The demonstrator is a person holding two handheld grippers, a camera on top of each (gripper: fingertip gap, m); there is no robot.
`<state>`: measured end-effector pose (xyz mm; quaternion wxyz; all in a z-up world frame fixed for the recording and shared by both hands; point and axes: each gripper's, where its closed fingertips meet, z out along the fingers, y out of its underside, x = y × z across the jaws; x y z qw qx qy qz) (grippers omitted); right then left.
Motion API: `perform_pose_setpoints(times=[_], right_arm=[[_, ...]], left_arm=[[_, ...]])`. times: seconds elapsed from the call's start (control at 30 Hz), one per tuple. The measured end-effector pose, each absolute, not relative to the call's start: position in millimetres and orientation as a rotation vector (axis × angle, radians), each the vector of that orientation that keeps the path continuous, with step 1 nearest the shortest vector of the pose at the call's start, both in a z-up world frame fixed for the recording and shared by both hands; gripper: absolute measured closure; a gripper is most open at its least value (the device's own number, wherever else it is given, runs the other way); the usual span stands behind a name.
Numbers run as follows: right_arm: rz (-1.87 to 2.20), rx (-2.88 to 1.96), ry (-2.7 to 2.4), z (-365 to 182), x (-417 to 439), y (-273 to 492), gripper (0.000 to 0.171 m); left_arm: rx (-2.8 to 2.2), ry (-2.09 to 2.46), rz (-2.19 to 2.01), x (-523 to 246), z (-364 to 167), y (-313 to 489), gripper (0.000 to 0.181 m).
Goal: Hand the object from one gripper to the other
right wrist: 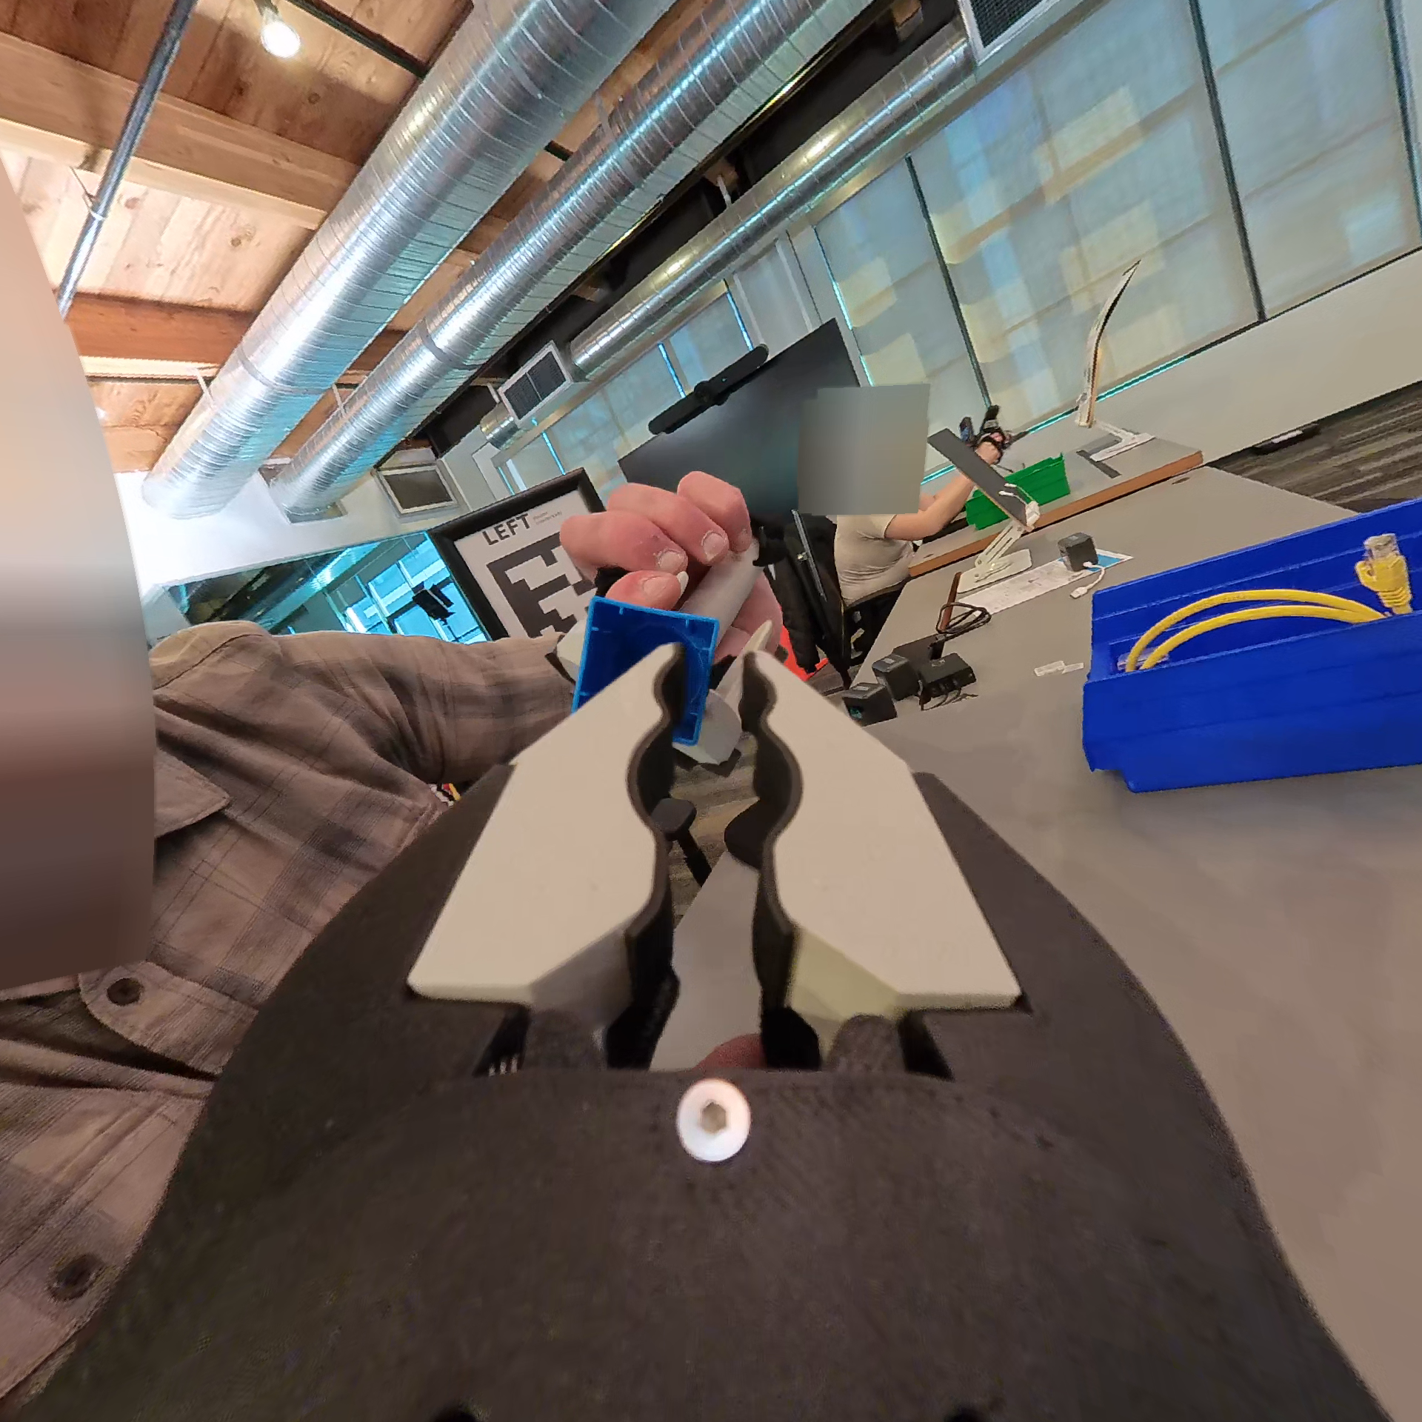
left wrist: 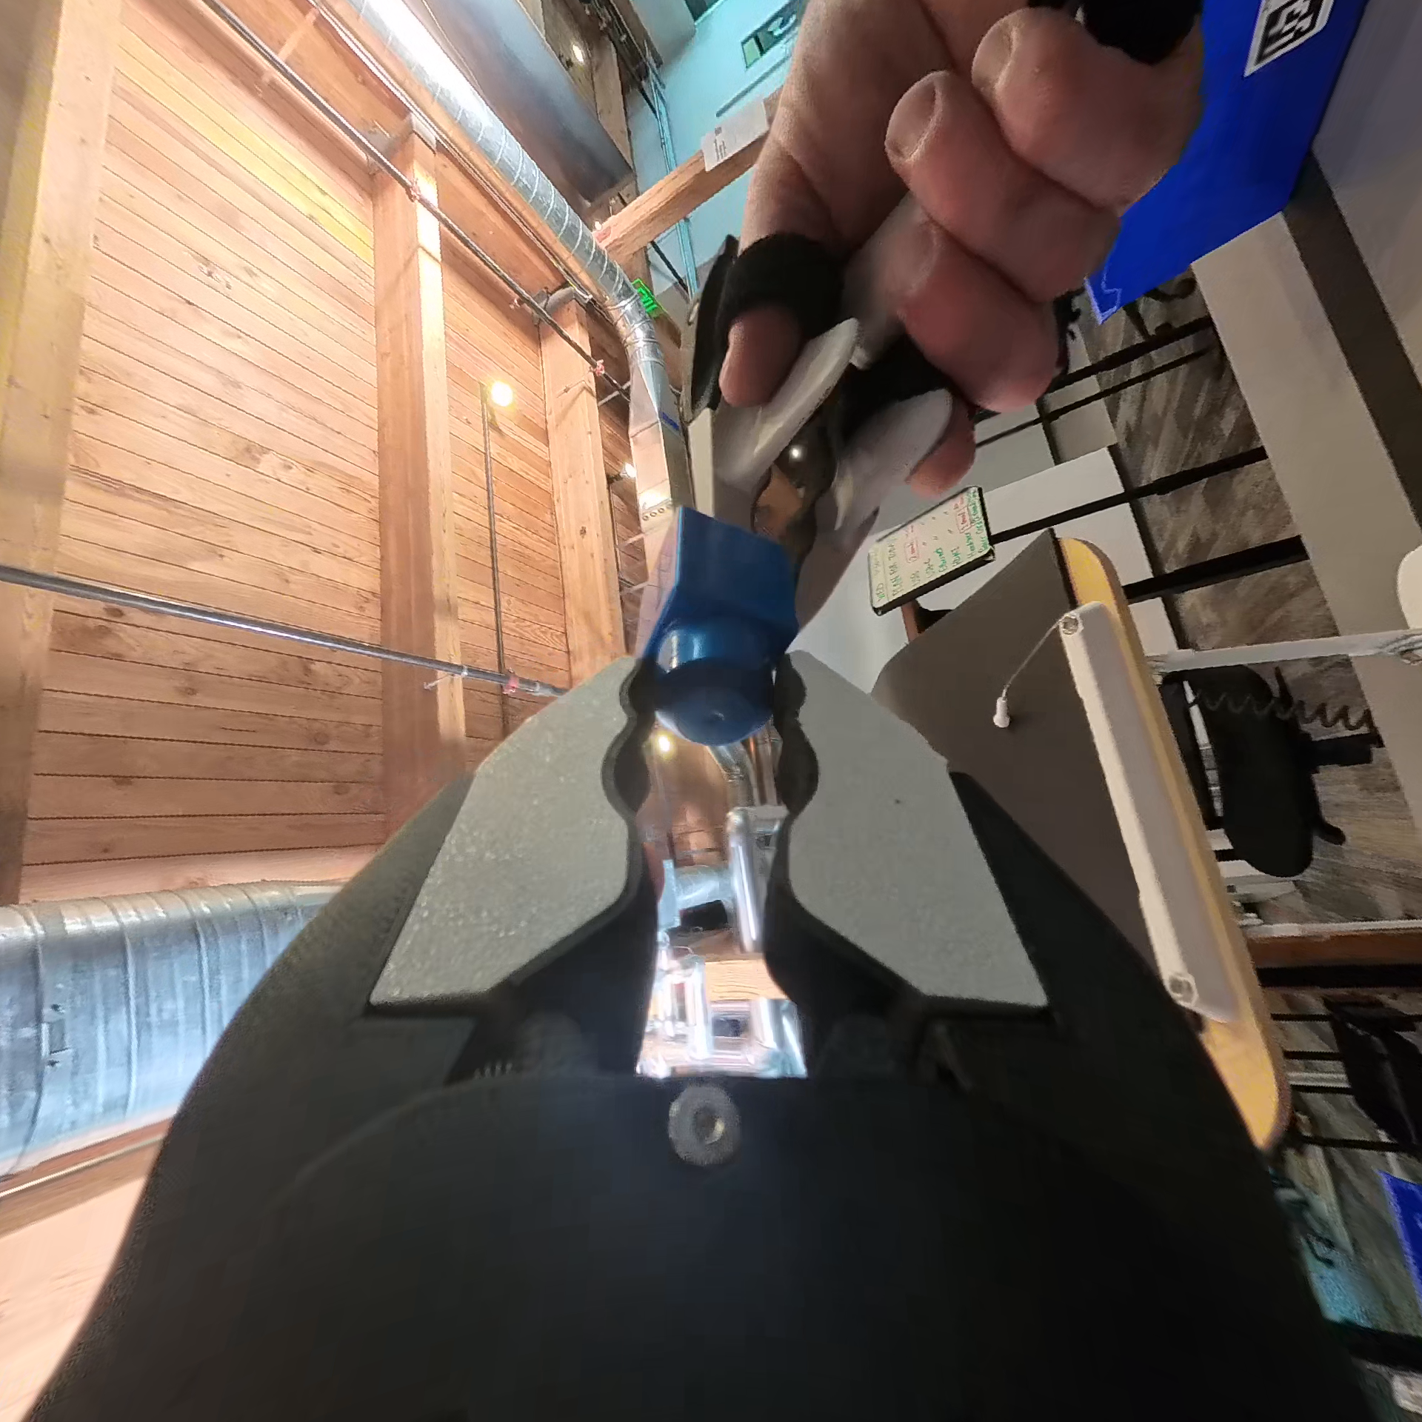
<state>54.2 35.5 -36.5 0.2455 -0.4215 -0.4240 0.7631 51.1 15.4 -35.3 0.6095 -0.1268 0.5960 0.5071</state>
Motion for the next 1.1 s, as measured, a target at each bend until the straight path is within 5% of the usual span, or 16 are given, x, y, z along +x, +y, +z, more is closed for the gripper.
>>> perform_pose_setpoints(times=[0.57,1.1], right_arm=[[1.864,-1.12,-0.98,-29.7,56.5,74.8,0.137],[-0.07,-0.611,-1.293,-23.6,43.9,67.6,0.107]], left_arm=[[-0.714,1.261,0.85,30.3,-27.1,26.7,0.152],[-1.505,1.072,-0.061,20.8,-19.2,44.7,0.152]])
